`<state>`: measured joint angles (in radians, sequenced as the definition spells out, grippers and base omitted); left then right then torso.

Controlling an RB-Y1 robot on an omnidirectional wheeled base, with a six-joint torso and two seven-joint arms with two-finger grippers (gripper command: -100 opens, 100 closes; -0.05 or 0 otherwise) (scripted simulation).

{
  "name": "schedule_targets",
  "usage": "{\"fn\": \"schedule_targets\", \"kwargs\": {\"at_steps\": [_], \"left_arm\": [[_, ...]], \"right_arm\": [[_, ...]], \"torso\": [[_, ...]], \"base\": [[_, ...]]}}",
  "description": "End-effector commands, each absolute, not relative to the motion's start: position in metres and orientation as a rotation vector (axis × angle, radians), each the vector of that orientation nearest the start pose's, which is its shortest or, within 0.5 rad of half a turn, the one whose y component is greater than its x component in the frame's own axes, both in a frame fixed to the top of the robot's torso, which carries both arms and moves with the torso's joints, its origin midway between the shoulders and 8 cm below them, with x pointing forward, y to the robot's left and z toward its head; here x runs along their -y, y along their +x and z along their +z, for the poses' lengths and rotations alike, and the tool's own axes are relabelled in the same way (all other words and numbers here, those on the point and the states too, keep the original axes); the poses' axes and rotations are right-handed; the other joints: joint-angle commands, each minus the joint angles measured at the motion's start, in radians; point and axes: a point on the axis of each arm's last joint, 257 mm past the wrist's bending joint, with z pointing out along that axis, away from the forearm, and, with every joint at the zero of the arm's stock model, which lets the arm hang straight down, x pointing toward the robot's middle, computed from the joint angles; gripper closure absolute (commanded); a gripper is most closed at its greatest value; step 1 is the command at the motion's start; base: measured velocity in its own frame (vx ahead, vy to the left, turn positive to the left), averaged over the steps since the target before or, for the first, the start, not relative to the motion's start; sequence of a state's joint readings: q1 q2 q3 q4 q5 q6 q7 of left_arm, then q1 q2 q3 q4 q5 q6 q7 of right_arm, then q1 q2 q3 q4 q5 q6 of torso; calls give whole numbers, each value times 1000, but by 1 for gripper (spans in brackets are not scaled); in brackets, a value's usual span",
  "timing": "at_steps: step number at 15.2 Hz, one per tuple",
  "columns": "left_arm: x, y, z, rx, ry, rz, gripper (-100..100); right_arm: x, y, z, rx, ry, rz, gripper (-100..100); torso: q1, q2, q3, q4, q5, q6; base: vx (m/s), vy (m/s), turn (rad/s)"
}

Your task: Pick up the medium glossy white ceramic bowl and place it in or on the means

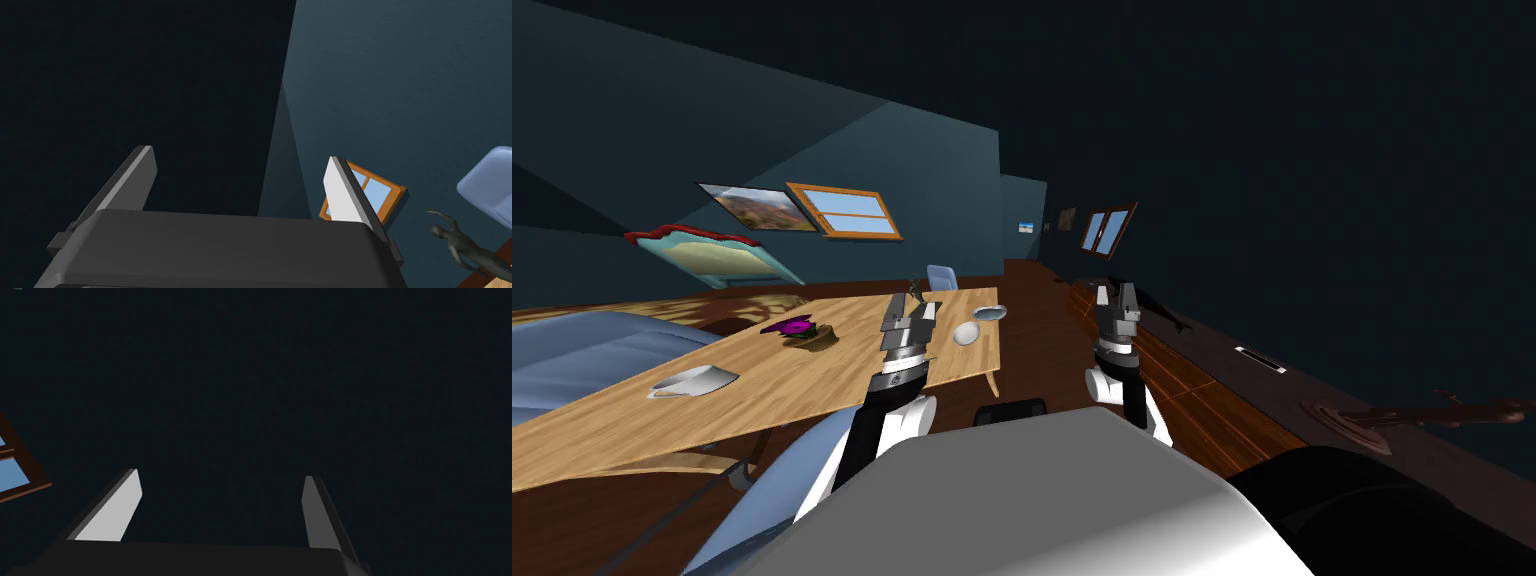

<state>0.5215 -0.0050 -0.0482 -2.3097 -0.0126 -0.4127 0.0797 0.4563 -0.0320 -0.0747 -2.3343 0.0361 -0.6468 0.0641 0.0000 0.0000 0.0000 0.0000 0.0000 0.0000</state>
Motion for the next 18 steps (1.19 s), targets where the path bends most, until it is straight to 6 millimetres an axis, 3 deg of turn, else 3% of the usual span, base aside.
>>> {"fn": "schedule_targets", "kwargs": {"at_steps": [1, 10, 18], "left_arm": [[-266, 355, 10, -679, -748, -1387, -100], [-285, 372, -24, -838, -817, -1340, -100], [-319, 384, -67, -945, -962, -1265, -100]], "right_arm": [[277, 303, 86, -503, 385, 1211, 0], [277, 303, 86, -503, 385, 1211, 0], [277, 303, 86, -503, 385, 1211, 0]], "torso": [[0, 0, 0, 0, 0, 0], [-3, 5, 3, 1, -1, 0], [-2, 2, 1, 1, -1, 0]], "base": [[-10, -6, -40], [-47, -31, -117], [-31, -40, -136]]}}
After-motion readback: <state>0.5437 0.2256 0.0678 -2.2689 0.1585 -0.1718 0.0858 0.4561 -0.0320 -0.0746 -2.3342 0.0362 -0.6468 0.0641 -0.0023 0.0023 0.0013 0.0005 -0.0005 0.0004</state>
